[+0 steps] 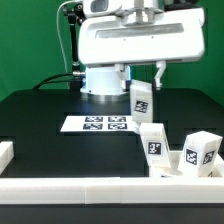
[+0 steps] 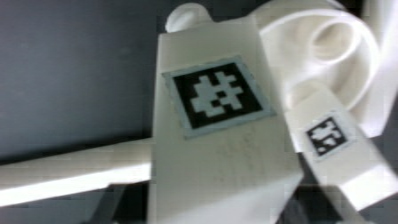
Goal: Assemble stool
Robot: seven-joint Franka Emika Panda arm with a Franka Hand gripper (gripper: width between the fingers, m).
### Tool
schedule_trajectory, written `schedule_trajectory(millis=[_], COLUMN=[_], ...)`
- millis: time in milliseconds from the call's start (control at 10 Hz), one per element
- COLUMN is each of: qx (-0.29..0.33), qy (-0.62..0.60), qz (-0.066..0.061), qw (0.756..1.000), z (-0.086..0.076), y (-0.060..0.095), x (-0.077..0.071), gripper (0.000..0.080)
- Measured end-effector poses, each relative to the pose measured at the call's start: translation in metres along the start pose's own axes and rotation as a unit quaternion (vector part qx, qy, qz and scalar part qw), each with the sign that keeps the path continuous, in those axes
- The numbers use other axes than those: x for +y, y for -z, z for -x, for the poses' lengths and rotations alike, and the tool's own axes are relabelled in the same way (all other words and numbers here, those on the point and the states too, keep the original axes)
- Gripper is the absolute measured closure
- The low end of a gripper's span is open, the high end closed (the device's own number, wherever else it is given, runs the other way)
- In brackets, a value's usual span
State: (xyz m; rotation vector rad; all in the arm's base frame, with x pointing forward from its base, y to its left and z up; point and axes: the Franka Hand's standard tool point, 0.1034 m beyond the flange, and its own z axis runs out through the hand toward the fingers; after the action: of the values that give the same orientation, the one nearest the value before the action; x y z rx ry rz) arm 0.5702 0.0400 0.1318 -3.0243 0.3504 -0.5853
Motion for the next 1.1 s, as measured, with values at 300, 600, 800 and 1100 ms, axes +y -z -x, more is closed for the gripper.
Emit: schedule_trajectory(millis=[300, 600, 800, 1100], qx=[-0.002, -0.001, 0.004, 0.009], qy=[0.006, 0.01, 0.013, 0.019], qz=[0.002, -0.009, -0.02, -0.022], qw=[1.0, 1.0, 1.0, 1.0], z=[0.001, 0.001, -0.004, -0.006], y=[-0.001, 0.001, 0.001, -0.002], x=[0.002, -0.018, -0.041, -0.047], gripper=[0.0476, 0.0476, 0.0476, 0.0476])
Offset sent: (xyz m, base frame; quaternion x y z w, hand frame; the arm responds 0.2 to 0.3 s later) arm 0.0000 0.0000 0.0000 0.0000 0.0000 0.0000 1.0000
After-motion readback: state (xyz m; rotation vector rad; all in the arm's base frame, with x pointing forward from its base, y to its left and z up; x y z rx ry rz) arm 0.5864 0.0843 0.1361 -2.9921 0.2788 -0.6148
